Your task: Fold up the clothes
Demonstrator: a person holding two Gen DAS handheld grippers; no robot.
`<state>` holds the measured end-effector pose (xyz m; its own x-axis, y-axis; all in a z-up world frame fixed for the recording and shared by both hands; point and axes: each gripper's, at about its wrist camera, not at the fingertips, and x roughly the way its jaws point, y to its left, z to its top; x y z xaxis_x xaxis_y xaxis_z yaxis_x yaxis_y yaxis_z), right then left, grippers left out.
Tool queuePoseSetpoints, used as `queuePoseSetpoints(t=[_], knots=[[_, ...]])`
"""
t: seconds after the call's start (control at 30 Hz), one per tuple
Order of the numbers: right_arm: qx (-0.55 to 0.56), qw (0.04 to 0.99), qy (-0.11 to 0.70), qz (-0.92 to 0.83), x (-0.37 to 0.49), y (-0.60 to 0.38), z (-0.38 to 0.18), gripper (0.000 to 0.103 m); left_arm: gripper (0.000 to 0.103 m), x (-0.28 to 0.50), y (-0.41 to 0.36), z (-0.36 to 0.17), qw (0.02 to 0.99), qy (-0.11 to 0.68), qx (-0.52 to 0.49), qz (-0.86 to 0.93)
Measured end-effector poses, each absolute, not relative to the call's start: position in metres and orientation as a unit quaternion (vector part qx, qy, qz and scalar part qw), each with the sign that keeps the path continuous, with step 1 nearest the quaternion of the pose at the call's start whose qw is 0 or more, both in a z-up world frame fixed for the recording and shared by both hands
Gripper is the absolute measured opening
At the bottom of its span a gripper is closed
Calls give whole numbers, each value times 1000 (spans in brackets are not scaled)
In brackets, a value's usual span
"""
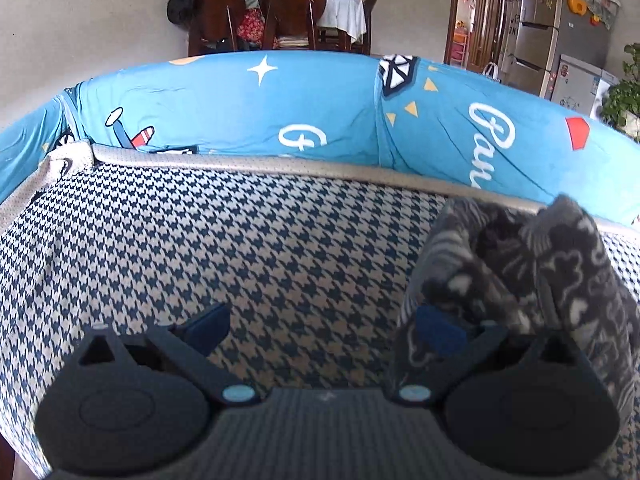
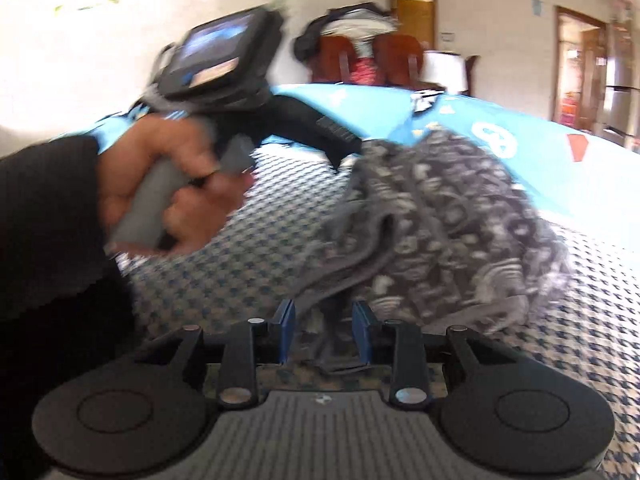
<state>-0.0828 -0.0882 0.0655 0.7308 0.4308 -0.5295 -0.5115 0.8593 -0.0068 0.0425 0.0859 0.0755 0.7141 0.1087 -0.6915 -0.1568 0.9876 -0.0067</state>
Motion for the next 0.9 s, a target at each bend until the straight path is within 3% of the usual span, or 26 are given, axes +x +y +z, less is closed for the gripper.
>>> queuePoseSetpoints(t=[0.43,0.53,0.6,0.67,0.9], knots=[[-58,965,224,124,-54,-108,71,41,103,31,76,62,922,382,-25,52],[-54,971,211,100,-42,-110,73,49,103,28,81,72,928,367,-41,48],[-54,973,204,88,-32,-111,73,63,103,28,83,79,932,355,-51,44],[-53,975,204,75,-19,-110,73,68,103,30,84,85,936,344,-63,38],[-19,967,243,75,4,-110,58,67,103,46,75,84,936,343,-69,35]])
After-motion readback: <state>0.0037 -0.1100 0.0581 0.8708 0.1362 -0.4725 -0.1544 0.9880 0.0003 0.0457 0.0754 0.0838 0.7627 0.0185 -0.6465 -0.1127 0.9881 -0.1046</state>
